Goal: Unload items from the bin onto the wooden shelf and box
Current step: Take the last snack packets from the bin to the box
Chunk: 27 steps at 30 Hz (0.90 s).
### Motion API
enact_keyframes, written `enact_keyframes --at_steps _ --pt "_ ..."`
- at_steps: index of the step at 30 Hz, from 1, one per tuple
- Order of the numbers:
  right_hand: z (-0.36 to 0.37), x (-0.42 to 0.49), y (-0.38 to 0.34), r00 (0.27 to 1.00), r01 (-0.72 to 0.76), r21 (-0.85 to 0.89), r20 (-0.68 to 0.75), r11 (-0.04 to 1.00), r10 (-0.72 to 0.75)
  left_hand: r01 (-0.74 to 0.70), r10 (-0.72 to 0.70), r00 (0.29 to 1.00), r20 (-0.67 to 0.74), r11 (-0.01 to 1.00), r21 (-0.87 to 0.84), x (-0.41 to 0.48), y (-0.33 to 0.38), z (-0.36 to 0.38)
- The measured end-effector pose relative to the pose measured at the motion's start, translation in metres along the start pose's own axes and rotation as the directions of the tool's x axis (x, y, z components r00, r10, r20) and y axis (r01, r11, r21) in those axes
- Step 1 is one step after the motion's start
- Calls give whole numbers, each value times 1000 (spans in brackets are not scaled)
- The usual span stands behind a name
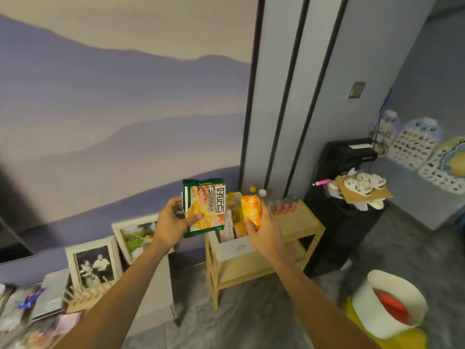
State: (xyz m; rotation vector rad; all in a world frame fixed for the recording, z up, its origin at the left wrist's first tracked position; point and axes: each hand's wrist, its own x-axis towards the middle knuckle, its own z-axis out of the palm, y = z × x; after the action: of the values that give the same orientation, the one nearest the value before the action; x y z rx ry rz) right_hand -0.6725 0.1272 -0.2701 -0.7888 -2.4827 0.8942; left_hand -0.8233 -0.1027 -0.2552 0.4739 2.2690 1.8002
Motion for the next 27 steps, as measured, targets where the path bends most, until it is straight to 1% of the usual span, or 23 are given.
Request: enact_keyframes --at_steps 5,8,12,16,19,22,25,27 --pt "21 57 47 993 -112 -66 41 992 115 85 -87 995 45 996 40 76 -33 48" --pt "34 92 62 979 -197 -91 39 976 201 146 -152 986 64 986 83 118 -57 70" --pt "55 135 83 957 -246 -113 126 963 260 196 -209 974 84 971 133 155 -87 94" --pt "83 162 114 922 -283 -97 248 954 299 290 -307 949 68 937 195 166 -113 116" --pt "107 178 141 915 -256 -108 293 961 277 360 -377 926 16 895 262 169 -140 138" --pt "129 192 163 886 -249 -116 374 962 274 417 -433 901 -22 853 314 166 -160 168" --pt "150 199 182 869 -260 -86 414 962 272 501 -508 860 -52 819 279 162 -183 195" --pt "160 200 193 855 -264 -100 437 959 280 547 -550 833 -62 802 239 159 -200 208"
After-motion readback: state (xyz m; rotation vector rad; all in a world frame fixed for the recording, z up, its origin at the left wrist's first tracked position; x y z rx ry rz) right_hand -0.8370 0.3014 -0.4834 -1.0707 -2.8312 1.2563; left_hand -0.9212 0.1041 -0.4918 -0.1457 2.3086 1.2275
